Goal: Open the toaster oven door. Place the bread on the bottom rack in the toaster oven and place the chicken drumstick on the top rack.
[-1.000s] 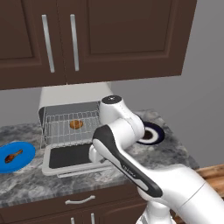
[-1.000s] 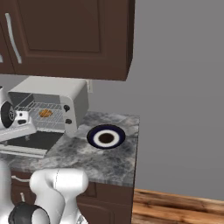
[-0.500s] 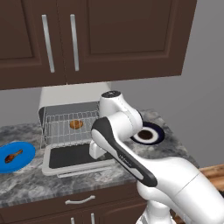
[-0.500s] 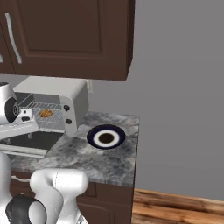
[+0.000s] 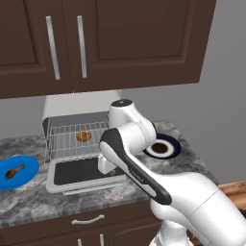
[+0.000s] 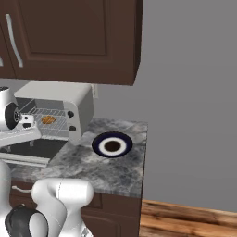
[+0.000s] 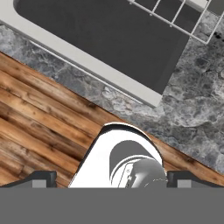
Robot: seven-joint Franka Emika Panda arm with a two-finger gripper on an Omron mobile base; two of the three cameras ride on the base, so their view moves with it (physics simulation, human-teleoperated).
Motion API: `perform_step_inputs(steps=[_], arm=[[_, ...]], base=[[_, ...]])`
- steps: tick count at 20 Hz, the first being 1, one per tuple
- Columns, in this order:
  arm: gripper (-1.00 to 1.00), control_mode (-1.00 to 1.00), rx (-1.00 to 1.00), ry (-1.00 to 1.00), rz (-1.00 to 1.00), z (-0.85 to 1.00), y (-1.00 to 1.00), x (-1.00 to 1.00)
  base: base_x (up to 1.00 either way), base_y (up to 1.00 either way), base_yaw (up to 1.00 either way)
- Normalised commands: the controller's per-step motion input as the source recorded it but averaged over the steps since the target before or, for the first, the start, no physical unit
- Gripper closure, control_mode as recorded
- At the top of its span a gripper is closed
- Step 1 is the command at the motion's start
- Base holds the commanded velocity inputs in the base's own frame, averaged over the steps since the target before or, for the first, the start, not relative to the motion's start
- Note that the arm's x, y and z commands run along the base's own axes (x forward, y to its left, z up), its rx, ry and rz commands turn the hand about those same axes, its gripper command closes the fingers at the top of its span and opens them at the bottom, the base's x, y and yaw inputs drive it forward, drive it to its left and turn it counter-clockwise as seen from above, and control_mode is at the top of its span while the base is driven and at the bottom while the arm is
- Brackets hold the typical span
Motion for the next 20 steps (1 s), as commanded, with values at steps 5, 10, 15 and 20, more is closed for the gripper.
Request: perform_step_inputs(steps=[5,10,15,20], arm=[[-1.0,-1.0,0.0,0.0,0.0,0.0,0.0,0.0],[-1.0,-1.0,0.0,0.0,0.0,0.0,0.0,0.0],[-1.0,-1.0,0.0,0.0,0.0,0.0,0.0,0.0],[-1.0,-1.0,0.0,0.0,0.0,0.0,0.0,0.0]], base=[[0.0,0.0,0.0],[0.0,0.0,0.0],[0.0,0.0,0.0],[0.0,0.0,0.0]])
